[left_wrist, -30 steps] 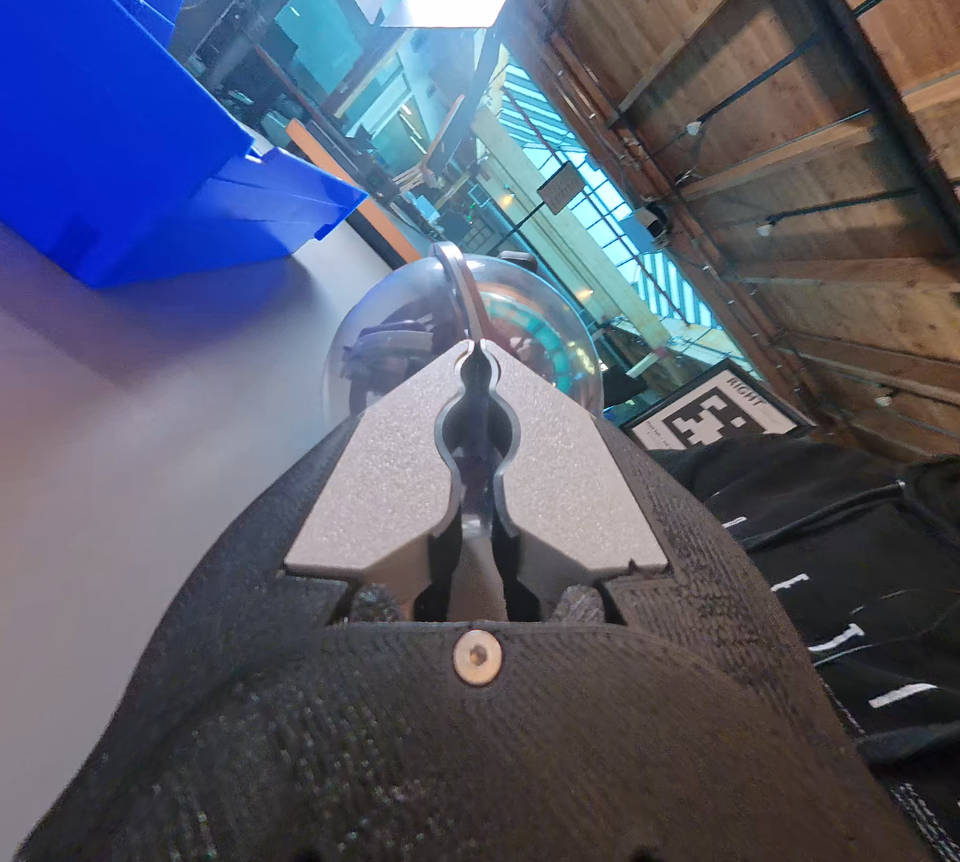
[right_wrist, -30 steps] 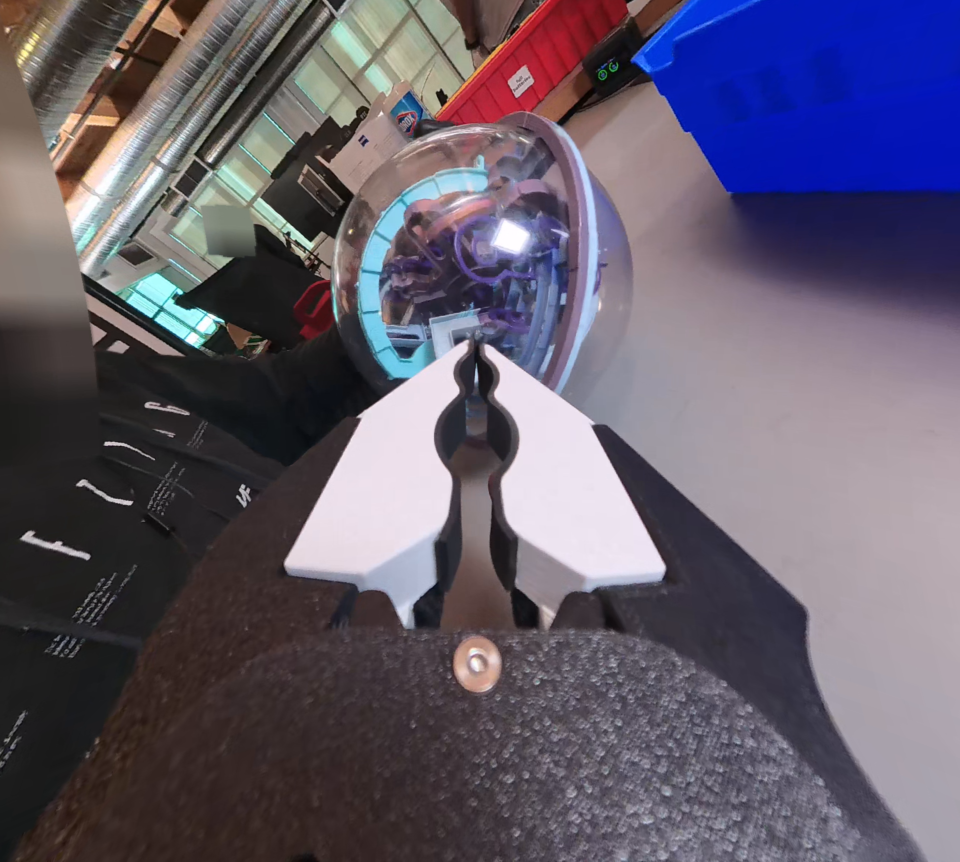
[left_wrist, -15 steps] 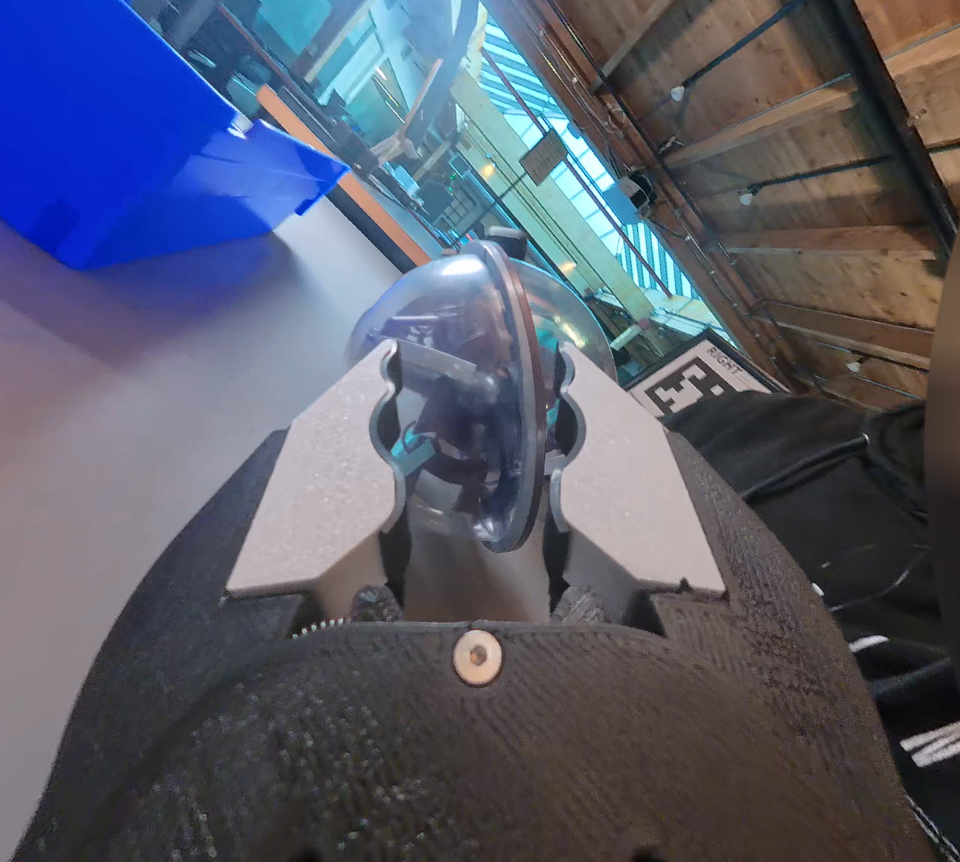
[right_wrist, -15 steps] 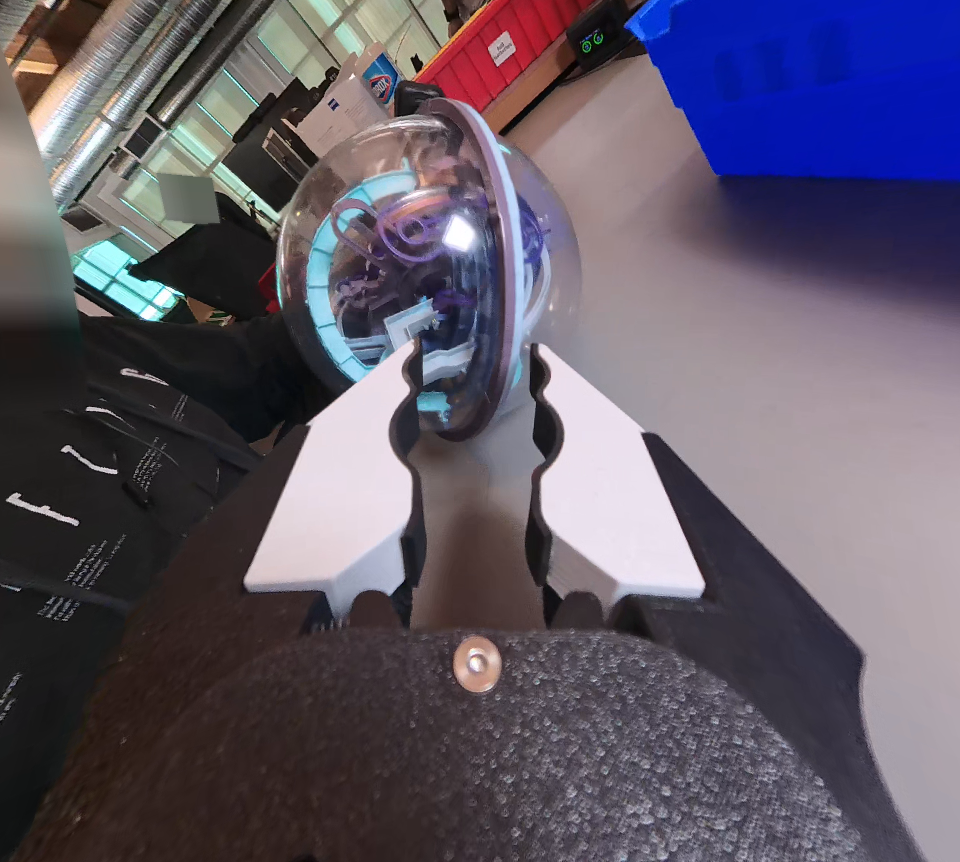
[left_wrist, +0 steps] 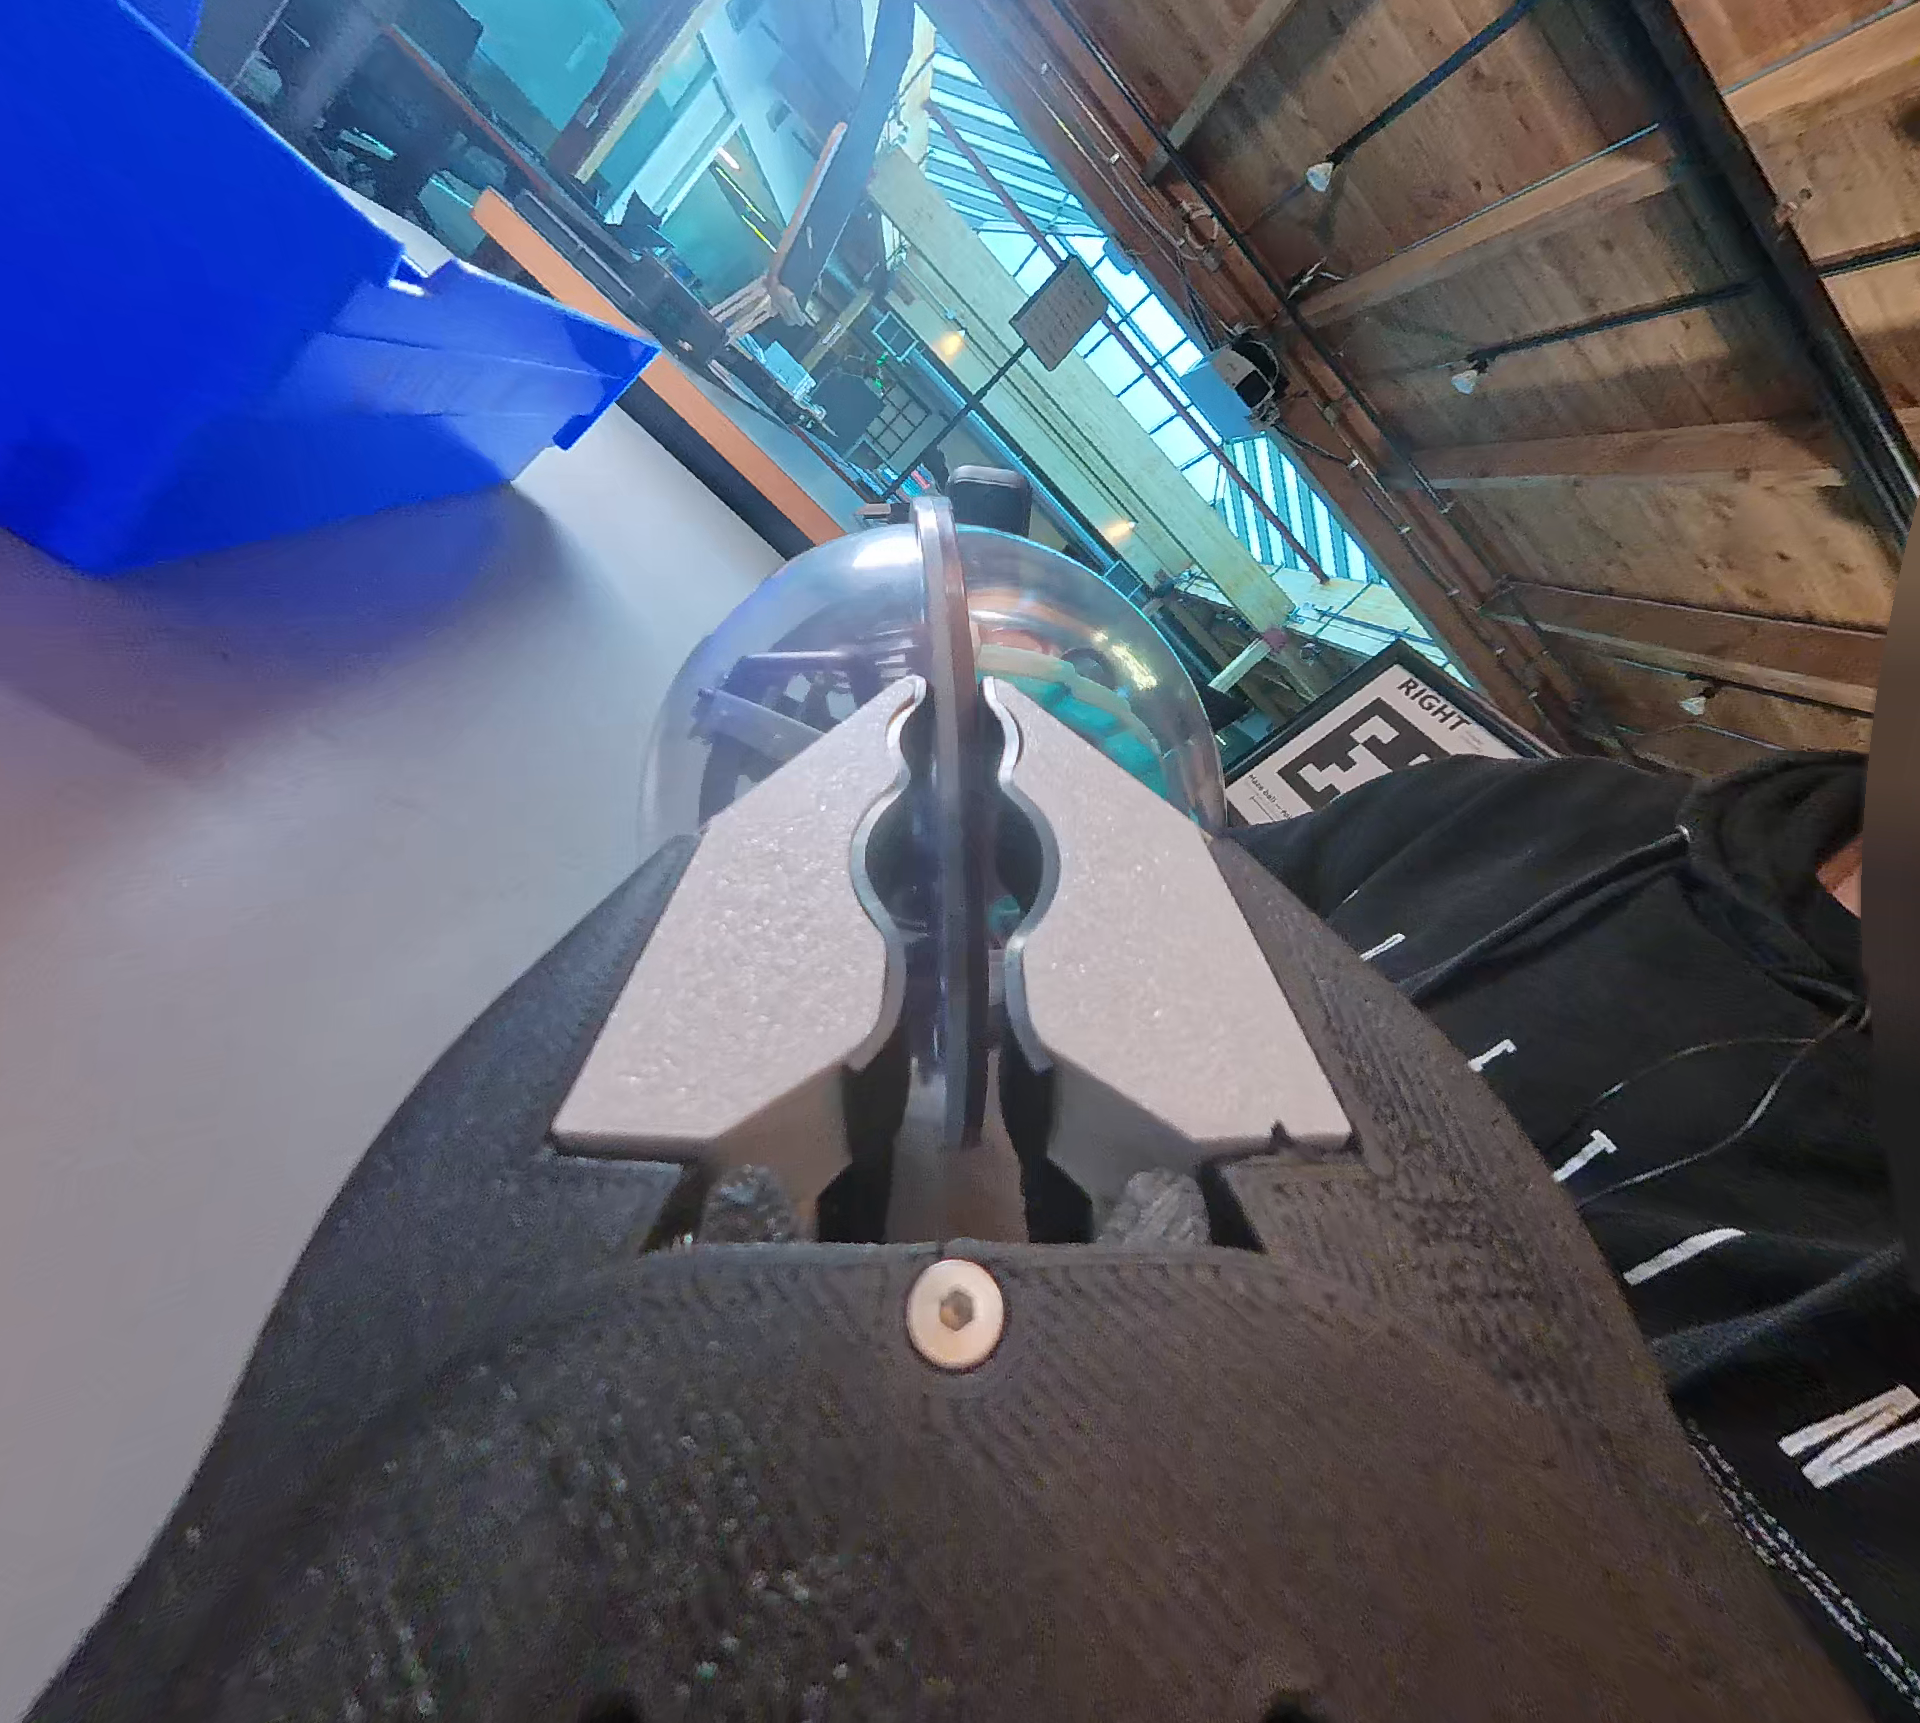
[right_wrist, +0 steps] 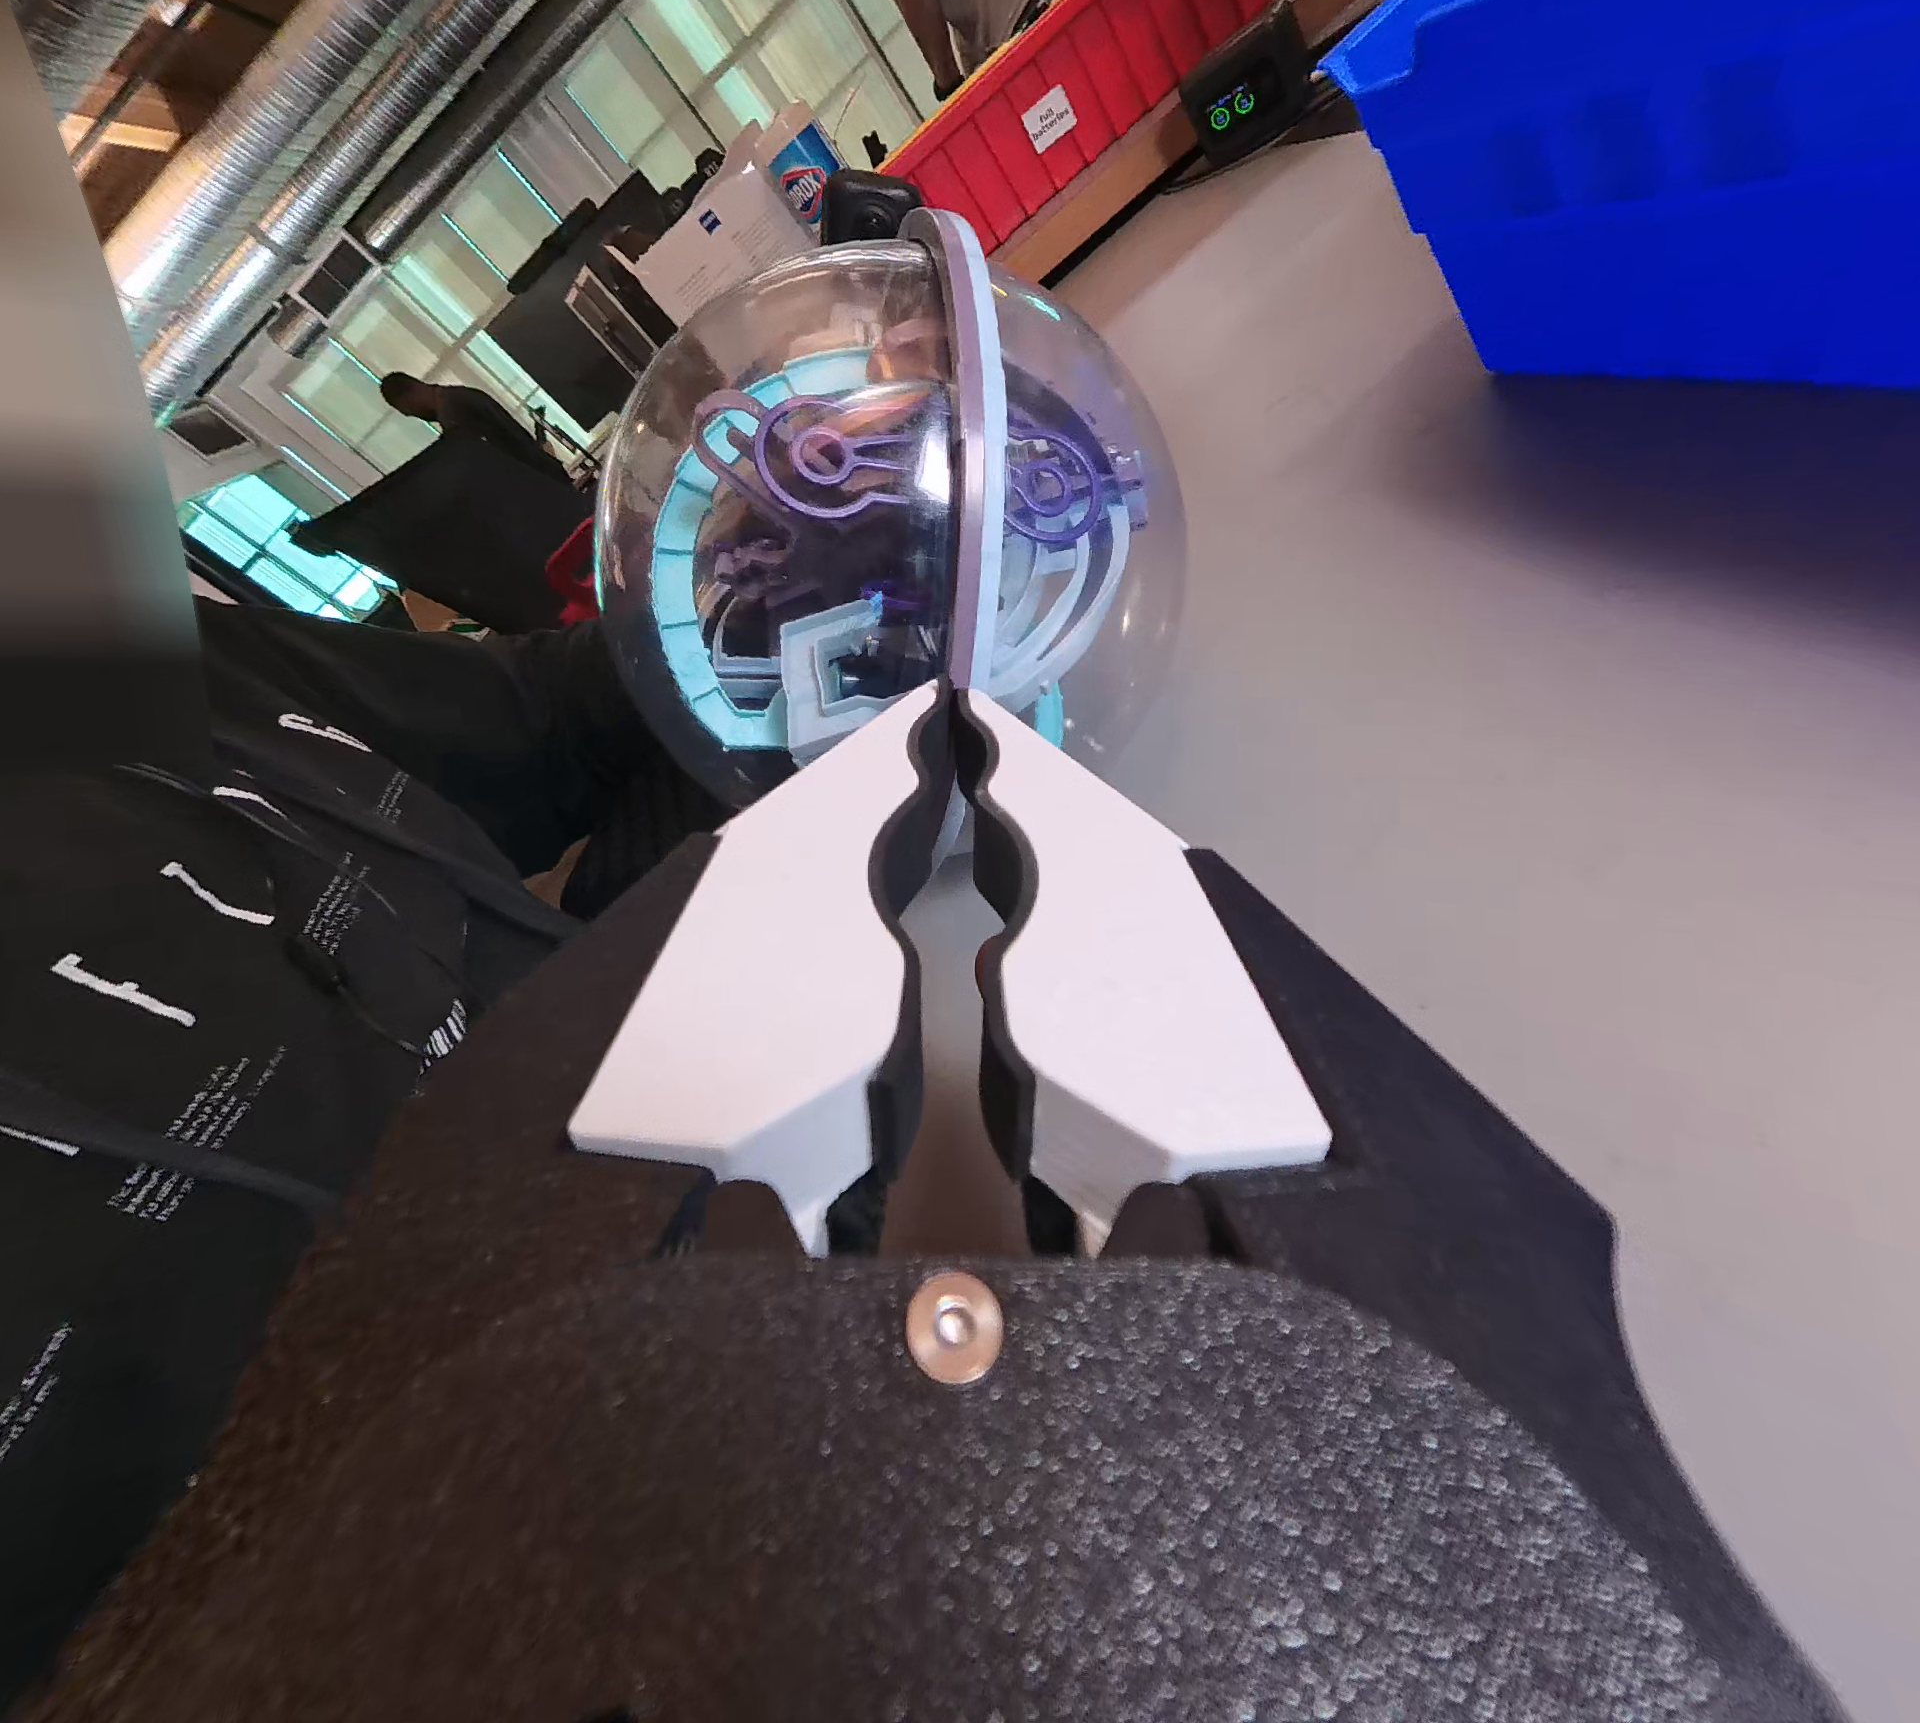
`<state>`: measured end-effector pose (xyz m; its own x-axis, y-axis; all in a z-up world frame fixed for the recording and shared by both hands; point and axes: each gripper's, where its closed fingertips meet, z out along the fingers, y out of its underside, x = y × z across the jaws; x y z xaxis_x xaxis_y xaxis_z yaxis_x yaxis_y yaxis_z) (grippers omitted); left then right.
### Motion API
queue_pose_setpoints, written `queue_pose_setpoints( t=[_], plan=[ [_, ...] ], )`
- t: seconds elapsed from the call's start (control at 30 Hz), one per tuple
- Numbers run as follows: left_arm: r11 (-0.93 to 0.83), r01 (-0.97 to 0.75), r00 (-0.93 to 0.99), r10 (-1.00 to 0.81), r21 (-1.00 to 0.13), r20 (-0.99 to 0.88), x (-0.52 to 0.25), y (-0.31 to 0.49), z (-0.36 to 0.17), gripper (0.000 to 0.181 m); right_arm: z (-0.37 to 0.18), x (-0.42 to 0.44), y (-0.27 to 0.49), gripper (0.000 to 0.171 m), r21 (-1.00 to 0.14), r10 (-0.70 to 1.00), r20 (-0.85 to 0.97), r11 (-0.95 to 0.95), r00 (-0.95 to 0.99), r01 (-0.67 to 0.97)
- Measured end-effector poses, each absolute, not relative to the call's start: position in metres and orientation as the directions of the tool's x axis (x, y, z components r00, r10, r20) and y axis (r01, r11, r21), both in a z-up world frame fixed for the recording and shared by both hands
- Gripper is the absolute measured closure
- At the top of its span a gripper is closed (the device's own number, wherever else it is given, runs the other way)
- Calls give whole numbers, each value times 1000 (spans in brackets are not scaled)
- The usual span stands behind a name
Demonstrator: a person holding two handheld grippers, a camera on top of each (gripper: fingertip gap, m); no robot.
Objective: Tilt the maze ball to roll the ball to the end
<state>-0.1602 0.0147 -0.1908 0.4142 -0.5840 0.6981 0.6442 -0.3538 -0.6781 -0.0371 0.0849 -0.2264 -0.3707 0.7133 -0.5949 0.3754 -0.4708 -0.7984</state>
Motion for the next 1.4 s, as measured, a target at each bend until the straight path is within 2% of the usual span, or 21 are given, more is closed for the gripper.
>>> queue_pose_setpoints(
  t=[0.2, 0.33, 0.47, 0.53, 0.63, 1.13, 1.4],
  plan=[
    [-344, 626, 447, -577, -700, 684, -160, 14, -191, 176, -225, -37, 86, 171, -812, 736, -575, -462, -358, 356],
    [-337, 614, 465, -577, -714, 672, -158, 14, -191, 176, -218, -37, 90, 149, -787, 704, -614, -510, -357, 347],
    [-331, 610, 473, -576, -719, 667, -158, 14, -190, 176, -217, -35, 89, 142, -787, 705, -614, -508, -355, 350],
    [-331, 612, 469, -580, -718, 667, -157, 14, -190, 176, -219, -36, 85, 145, -797, 722, -596, -483, -351, 361],
    [-330, 616, 463, -583, -715, 668, -155, 14, -189, 176, -221, -37, 81, 166, -817, 746, -566, -450, -351, 362],
    [-321, 613, 467, -590, -722, 659, -155, 14, -190, 176, -219, -37, 82, 166, -840, 765, -533, -430, -361, 330],
    [-366, 634, 398, -602, -682, 693, -154, 13, -192, 175, -218, -37, 84, 166, -827, 752, -555, -455, -354, 329]
  ],
)
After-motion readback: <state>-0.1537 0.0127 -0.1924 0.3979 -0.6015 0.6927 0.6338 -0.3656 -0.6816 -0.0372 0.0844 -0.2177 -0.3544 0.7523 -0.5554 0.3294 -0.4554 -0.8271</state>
